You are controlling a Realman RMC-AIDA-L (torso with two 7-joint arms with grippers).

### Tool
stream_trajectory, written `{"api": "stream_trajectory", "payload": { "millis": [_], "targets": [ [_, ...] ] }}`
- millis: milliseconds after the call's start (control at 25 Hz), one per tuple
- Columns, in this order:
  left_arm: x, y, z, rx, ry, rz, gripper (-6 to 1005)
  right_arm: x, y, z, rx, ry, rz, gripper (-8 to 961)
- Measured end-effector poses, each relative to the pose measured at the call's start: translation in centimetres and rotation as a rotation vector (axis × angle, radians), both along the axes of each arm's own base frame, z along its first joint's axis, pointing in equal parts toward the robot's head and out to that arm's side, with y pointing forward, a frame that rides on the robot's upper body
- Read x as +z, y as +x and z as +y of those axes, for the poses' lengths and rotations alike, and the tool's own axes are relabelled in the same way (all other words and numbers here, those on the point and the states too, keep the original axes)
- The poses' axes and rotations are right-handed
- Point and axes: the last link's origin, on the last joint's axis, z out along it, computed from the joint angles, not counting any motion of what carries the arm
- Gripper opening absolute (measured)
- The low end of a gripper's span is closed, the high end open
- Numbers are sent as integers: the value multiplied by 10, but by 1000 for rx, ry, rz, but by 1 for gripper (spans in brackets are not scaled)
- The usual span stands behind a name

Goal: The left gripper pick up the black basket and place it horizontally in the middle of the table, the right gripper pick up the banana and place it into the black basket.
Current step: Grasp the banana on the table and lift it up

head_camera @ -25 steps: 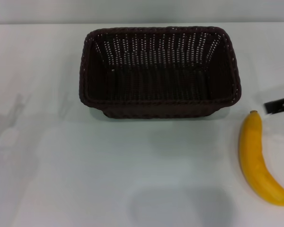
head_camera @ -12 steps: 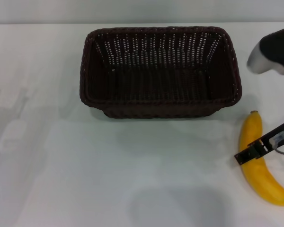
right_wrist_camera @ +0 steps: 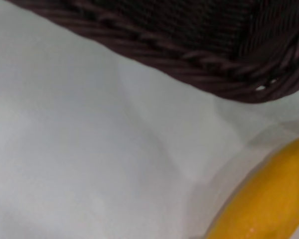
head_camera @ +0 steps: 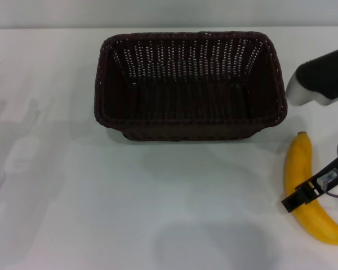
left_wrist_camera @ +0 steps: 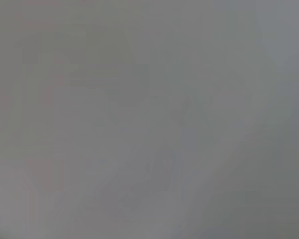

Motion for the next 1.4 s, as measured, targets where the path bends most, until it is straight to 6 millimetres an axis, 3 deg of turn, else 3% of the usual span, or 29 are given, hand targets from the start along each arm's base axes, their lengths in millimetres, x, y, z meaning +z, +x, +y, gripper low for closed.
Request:
{"api": "stream_trajectory", "payload": {
  "millis": [440,640,680,880,1200,1280,1400],
  "targets": [
    [-5,4,5,-3,-13,-3,873,-8,4,8,21,-25,-13,743],
    [-5,3,5,3,-10,-3,873,-7,1,11,49,-27,-9,528],
    [-4,2,4,5,-8,-3,873,-5,0,12,52,-21,-3,524],
    [-3,0,3,13,-2,3,873,20,10,26,39,54,20,503],
    [-4,0,2,14,0,7,872,81,53,53,-23,203,-36,482],
    [-3,0,3,14,0,7,872,92,53,60,2,236,-22,482],
    [-4,-2,3,29,-8,13,872,100,32,75,130,279,48,483]
  ]
}}
